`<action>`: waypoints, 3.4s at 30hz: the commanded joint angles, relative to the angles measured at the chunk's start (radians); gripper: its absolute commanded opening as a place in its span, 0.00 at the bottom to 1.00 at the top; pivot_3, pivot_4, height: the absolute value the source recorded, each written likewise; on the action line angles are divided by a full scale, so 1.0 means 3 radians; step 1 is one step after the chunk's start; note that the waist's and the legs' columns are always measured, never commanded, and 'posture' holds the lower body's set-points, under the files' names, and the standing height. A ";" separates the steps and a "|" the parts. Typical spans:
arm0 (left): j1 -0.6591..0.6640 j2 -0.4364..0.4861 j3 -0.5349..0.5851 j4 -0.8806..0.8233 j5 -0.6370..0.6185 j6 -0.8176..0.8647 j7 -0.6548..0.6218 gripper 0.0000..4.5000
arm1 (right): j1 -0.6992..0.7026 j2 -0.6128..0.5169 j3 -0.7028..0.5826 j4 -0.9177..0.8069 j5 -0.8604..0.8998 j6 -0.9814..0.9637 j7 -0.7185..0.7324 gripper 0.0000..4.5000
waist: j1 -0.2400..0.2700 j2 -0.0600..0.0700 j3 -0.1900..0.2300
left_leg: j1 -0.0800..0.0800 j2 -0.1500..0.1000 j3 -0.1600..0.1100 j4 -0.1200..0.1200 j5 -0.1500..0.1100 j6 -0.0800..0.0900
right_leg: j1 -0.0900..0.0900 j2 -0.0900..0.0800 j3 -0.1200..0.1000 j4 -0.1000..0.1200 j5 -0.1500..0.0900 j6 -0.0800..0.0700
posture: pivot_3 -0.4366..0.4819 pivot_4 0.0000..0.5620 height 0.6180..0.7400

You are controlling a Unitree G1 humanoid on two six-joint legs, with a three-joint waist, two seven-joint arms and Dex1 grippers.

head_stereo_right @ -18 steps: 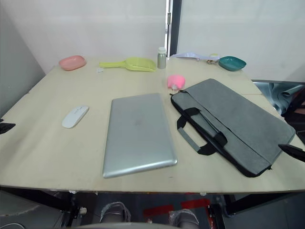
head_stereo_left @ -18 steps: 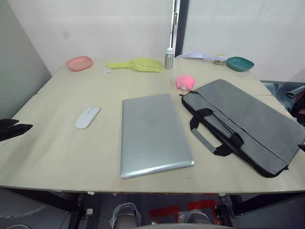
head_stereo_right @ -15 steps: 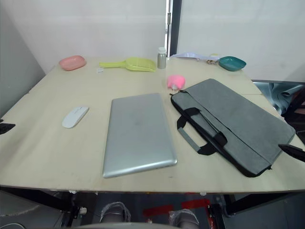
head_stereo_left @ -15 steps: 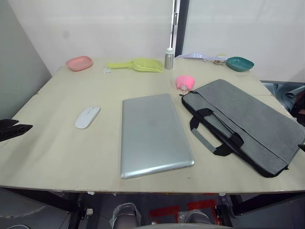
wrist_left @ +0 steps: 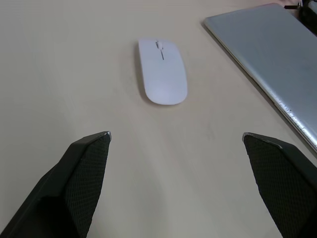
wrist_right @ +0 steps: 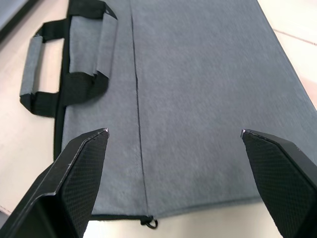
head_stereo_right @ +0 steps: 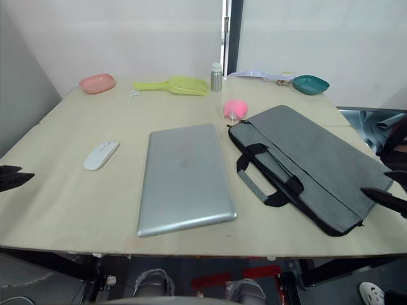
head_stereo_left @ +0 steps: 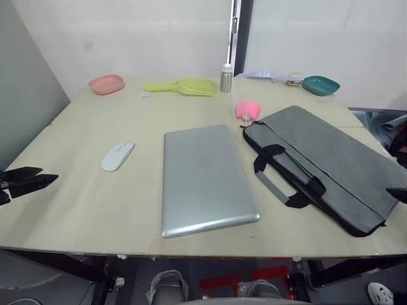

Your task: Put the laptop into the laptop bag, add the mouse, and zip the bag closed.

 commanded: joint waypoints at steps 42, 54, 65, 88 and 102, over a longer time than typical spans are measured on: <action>-0.1324 -0.1445 -0.0569 -0.0338 -0.1313 0.2964 0.2216 1.00 | -0.3139 0.1137 0.3916 0.0719 -0.1439 -0.0994 -0.1129 0.01 | -0.0046 0.0000 -0.0001 | -0.0018 -0.0003 -0.0014 0.0030 0.0003 -0.0004 | -0.0007 0.0003 -0.0004 0.0027 0.0003 0.0000 | 0.48 0.27 1.00; -0.1959 -0.1553 -0.1262 0.0612 -0.0660 0.2707 0.1671 1.00 | -0.3531 0.1510 0.4280 0.1568 -0.2223 -0.1450 -0.1075 0.01 | -0.0006 0.0000 -0.0001 | -0.0047 -0.0009 -0.0042 0.0038 0.0013 -0.0017 | -0.0006 -0.0002 -0.0027 0.0023 0.0006 -0.0005 | 0.48 0.27 1.00; -0.1879 -0.1749 -0.1519 0.0453 -0.0580 0.3040 0.1372 1.00 | -0.3134 0.1710 0.4315 0.1004 -0.2292 -0.1079 -0.0923 0.01 | -0.0024 0.0000 -0.0008 | -0.0036 -0.0008 -0.0046 0.0038 0.0014 -0.0018 | 0.0012 -0.0002 -0.0030 0.0017 0.0009 -0.0007 | 0.48 0.27 1.00; -0.1919 -0.1818 -0.1502 0.0566 -0.0372 0.2940 0.1055 1.00 | -0.3126 0.2291 0.4287 0.0930 -0.2317 -0.0789 -0.0908 0.01 | -0.0078 0.0012 -0.0035 | 0.0005 -0.0007 -0.0032 0.0005 0.0010 -0.0020 | 0.0027 0.0000 -0.0022 0.0004 0.0007 -0.0008 | 0.48 0.27 1.00; -0.1902 -0.1856 -0.1568 0.0500 -0.0332 0.2932 0.0963 1.00 | -0.3133 0.2448 0.4254 0.0886 -0.2250 -0.0702 -0.0841 0.01 | -0.0120 0.0012 -0.0035 | 0.0003 -0.0007 -0.0030 -0.0022 0.0011 -0.0024 | 0.0026 0.0001 -0.0025 -0.0023 0.0007 -0.0008 | 0.48 0.27 1.00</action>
